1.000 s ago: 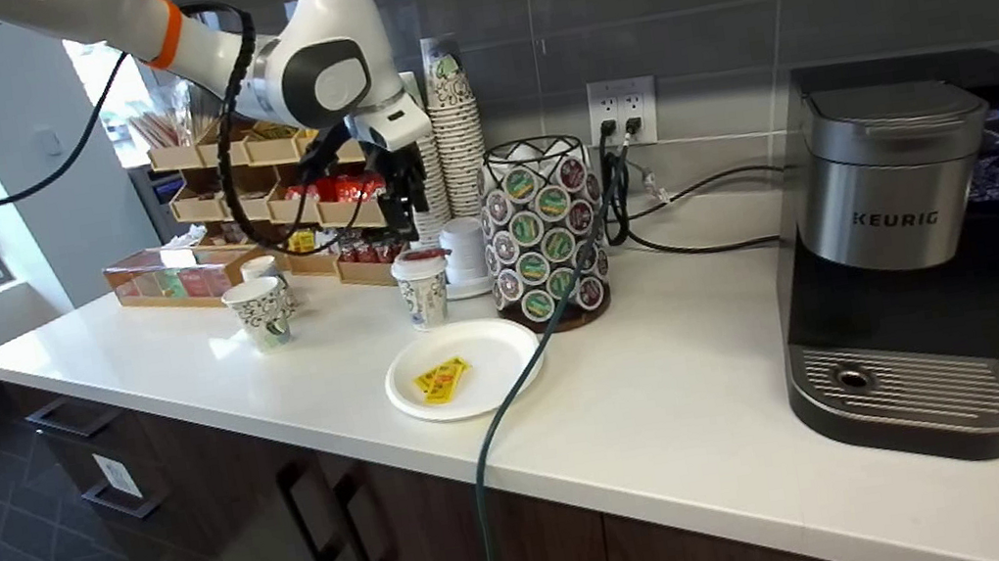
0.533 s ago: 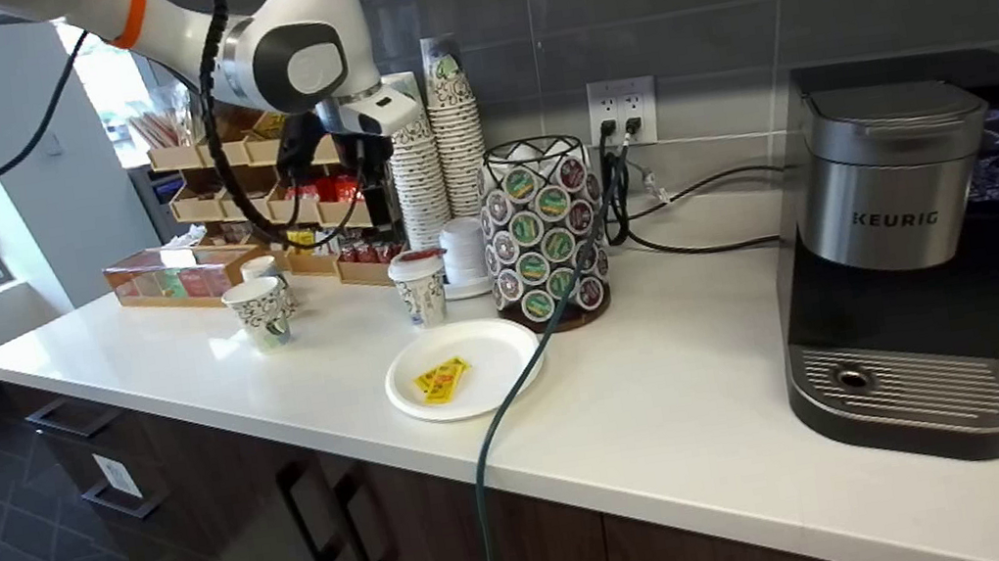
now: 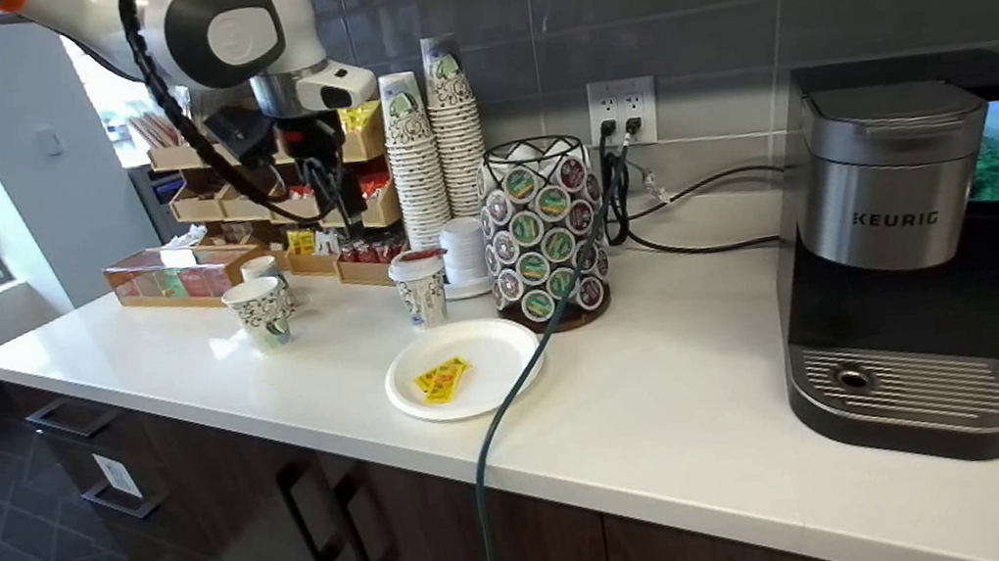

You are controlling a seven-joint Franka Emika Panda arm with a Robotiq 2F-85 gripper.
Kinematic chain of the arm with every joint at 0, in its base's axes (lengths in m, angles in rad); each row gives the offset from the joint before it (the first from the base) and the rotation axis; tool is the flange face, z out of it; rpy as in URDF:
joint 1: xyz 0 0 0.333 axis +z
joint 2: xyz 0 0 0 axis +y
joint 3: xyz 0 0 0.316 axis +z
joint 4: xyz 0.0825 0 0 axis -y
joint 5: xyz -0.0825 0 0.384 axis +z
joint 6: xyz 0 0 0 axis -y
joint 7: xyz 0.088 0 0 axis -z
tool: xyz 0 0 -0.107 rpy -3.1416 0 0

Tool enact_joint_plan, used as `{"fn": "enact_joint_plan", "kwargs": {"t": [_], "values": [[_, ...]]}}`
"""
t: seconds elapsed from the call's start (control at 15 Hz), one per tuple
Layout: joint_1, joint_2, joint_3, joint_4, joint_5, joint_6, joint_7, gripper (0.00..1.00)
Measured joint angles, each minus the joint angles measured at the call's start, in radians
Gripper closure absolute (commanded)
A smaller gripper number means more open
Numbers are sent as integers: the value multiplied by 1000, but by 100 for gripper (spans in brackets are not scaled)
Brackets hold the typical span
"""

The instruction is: Pick up one red sachet from the rightmost bottom tray and put it on the paper cup to the right

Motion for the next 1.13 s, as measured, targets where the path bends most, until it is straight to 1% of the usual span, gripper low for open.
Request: {"fn": "enact_joint_plan", "kwargs": {"t": [0.33, 0.53, 1.13], "values": [[0, -161, 7, -131, -49, 15, -233, 0], [1, -222, 10, -197, -57, 76, -377, 0], [0, -226, 10, -200, -56, 82, -385, 0]]}}
